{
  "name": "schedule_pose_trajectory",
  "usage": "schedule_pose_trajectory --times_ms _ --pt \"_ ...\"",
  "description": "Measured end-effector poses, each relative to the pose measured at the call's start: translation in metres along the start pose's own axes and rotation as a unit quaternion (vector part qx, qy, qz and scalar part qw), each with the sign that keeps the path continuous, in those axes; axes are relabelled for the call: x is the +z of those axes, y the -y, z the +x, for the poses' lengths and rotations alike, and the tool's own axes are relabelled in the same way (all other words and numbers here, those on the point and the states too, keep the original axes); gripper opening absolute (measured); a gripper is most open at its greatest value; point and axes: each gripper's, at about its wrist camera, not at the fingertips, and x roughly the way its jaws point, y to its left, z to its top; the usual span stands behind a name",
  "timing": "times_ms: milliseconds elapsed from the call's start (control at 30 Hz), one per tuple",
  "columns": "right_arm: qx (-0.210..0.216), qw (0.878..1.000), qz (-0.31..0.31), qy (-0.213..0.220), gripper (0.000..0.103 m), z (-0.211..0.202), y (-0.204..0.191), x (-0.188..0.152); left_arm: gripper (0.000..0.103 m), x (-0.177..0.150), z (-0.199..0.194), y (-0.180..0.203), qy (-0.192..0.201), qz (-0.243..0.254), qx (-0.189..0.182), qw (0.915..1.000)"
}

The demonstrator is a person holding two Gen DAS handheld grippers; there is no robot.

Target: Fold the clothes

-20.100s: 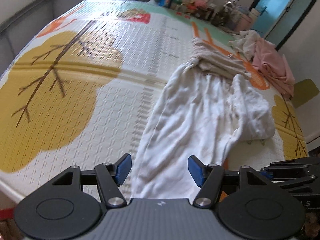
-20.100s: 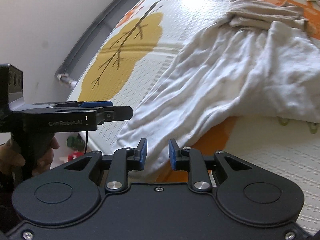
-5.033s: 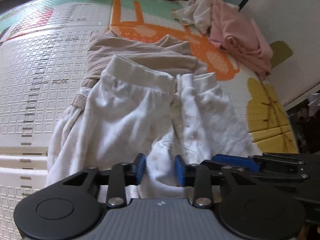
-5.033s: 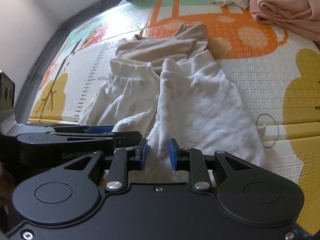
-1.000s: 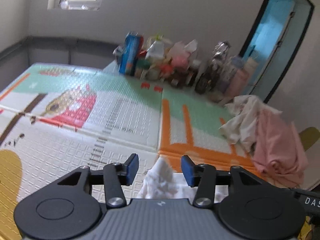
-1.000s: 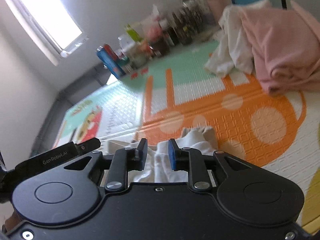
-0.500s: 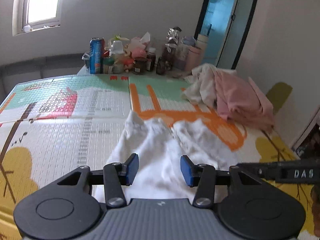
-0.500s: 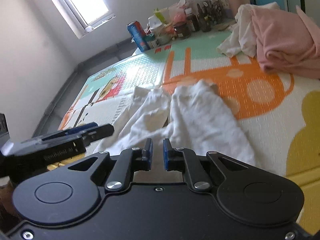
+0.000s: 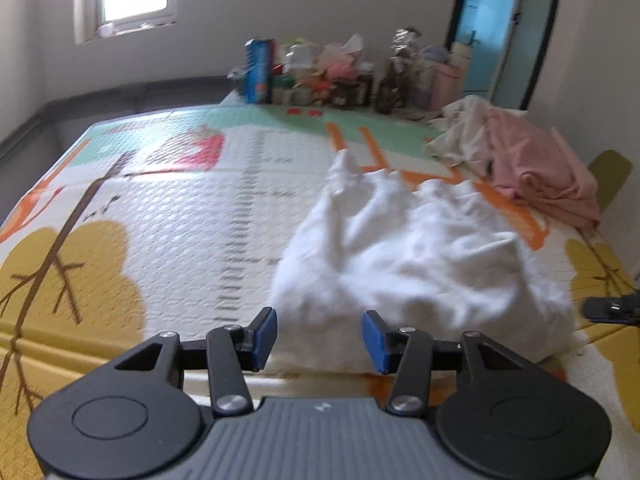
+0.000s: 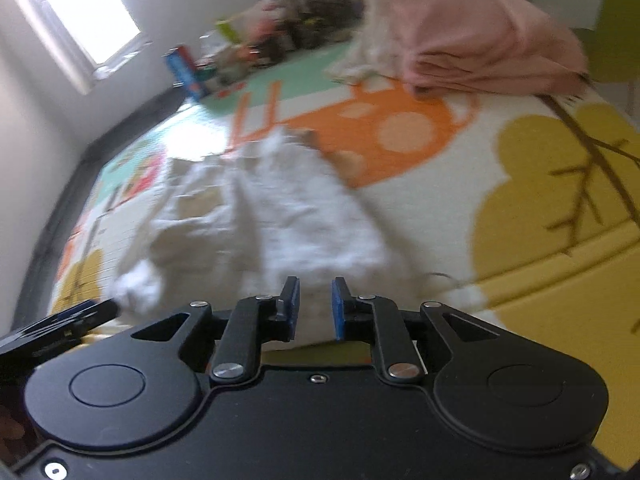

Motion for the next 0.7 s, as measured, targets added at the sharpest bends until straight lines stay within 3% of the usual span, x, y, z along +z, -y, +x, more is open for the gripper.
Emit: schedule_pose_trajectory --times_ms 133,300,533,700 --pt "-0.030 0.999 0.020 -0.003 0.025 0.005 0.026 -0.001 0.054 0.000 0.006 -0.013 -0.007 -0.016 -0.001 0.9999" --pt "-0.028 0.999 0.032 -0.012 0.033 0.014 0.037 -0.003 0.060 0.004 0.015 -0.017 -0.016 -0.024 -0.008 0.9996" --pt "-0.021 0.998 0.048 -0.027 0.034 0.031 0.043 -0.003 0.070 0.008 0.027 -0.026 -0.038 -0.046 -0.022 0.9980" --pt "-0.014 0.998 0.059 -0.031 0.035 0.041 0.047 -0.002 0.072 0.007 0.033 -0.030 -0.044 -0.055 -0.034 0.9970"
